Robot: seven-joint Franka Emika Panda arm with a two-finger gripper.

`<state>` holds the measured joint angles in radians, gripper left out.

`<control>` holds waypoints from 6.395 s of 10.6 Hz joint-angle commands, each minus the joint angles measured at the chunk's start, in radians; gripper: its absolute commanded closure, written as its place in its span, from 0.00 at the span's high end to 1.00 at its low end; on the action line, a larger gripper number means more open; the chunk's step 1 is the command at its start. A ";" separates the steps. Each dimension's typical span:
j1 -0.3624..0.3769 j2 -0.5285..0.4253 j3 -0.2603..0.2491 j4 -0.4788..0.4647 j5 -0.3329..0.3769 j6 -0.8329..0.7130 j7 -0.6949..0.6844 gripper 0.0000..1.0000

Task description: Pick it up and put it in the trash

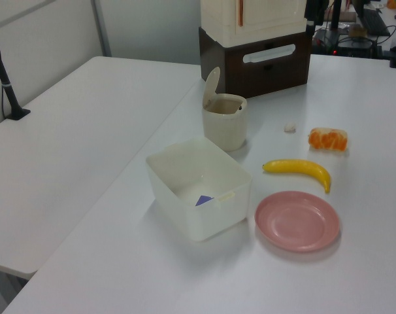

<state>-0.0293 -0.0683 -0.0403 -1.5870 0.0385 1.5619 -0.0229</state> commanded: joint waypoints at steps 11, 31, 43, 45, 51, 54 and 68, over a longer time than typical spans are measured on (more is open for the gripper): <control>0.008 -0.008 -0.009 -0.011 0.008 0.020 0.023 1.00; 0.008 -0.010 -0.007 0.006 0.001 0.003 -0.046 1.00; 0.017 0.004 -0.004 0.001 0.001 -0.002 -0.040 1.00; 0.012 0.007 -0.010 0.007 -0.020 0.000 -0.045 1.00; 0.015 0.032 -0.004 0.002 -0.060 -0.003 -0.038 1.00; 0.017 0.054 -0.001 -0.020 -0.066 -0.025 -0.043 1.00; -0.080 0.378 -0.006 -0.161 -0.236 0.283 0.039 1.00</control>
<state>-0.1139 0.2922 -0.0434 -1.6747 -0.1436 1.6963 -0.0493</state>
